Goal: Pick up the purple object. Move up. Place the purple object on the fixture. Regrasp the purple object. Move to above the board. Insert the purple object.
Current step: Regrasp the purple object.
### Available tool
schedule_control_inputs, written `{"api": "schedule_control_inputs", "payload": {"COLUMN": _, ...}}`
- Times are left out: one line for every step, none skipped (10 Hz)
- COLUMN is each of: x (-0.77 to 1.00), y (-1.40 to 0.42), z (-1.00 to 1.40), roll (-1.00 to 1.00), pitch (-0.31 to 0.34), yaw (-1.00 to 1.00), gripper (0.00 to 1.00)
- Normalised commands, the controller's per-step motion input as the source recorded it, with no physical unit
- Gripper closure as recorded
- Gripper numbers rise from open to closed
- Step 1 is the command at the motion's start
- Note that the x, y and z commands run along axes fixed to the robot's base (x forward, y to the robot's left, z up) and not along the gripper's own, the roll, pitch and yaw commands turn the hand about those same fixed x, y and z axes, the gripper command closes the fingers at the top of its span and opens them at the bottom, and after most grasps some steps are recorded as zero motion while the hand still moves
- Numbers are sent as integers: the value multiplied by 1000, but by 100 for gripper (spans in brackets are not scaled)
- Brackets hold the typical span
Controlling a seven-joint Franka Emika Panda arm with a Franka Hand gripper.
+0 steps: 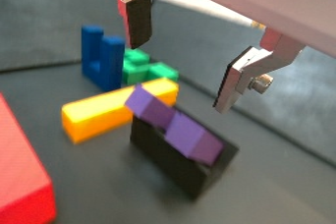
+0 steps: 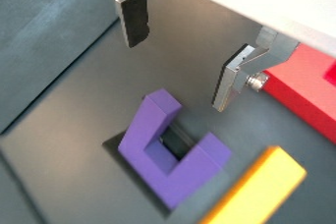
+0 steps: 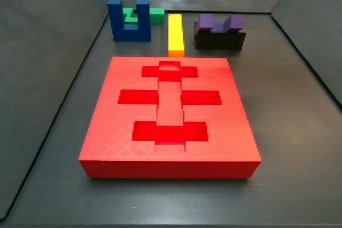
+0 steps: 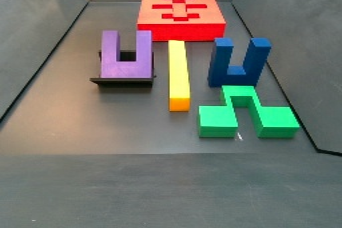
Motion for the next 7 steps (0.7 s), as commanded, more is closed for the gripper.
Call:
{"api": "schedule_control_inputs", "payload": {"x": 323, "y": -191, "z": -6, "roll": 963, "pitch": 654, "yaw": -126, "gripper": 0}}
{"api": "schedule_control_inputs", "payload": {"x": 951, "y": -71, "z": -343, "roll": 263, "pitch": 200, "yaw": -63, "gripper": 0}}
{"api": "schedule_control_inputs", "payload": {"x": 1000, "y": 51, "z": -363, "roll": 49, "pitch": 0, "yaw": 0, "gripper": 0}}
{"api": "schedule_control_inputs", "payload": {"x": 843, "y": 131, "z": -331, "roll": -17, "pitch": -434, "yaw": 54, "gripper": 0}}
{"api": "schedule_control_inputs", "payload": {"x": 534, "y": 237, "z": -263, "roll": -126, "pitch": -837, "yaw": 200, "gripper": 0}}
{"api": "schedule_control_inputs", "payload": {"x": 217, "y": 137, "z": -91, "roll": 0, "pitch": -1000, "yaw": 257, "gripper": 0}}
{"api": "schedule_control_inputs", "payload": {"x": 37, "y": 54, "z": 0, "roll": 31, "pitch": -1000, "yaw": 337, "gripper": 0}}
